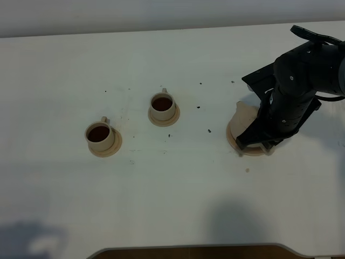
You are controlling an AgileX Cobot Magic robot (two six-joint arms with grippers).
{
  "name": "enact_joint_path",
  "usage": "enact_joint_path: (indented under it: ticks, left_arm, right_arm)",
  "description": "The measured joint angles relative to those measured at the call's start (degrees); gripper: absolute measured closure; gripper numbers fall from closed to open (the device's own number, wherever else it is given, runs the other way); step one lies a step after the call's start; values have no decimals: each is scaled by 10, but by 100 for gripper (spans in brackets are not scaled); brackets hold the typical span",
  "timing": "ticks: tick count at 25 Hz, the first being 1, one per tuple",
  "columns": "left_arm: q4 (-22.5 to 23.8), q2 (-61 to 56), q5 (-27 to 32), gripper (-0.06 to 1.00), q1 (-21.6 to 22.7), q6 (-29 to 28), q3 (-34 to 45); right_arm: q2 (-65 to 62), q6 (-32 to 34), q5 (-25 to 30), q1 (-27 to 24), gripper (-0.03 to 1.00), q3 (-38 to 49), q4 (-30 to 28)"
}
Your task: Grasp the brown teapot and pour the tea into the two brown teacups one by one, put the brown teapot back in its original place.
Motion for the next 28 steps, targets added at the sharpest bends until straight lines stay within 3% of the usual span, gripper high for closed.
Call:
enact_joint_path:
  ticks: [4, 7, 12, 17, 23, 28]
  left_arm:
    - [0, 0, 0, 45, 0, 0, 0]
    - [0, 0, 0, 45, 0, 0, 0]
    - [0, 0, 0, 45, 0, 0, 0]
    - [0, 0, 0, 45, 0, 0, 0]
    - [0, 0, 0, 45, 0, 0, 0]
    - [0, 0, 0, 45, 0, 0, 0]
  right_arm:
    - [0, 0, 1, 0, 84, 0, 14]
    - [0, 7, 2, 0, 79, 0, 16]
    - [0, 10, 9, 0, 52, 0, 17]
    - [-34, 12, 79, 0, 30, -1, 23]
    - [-192, 18, 201, 23, 29, 25, 36]
    - [-375, 20, 233, 61, 34, 120, 36]
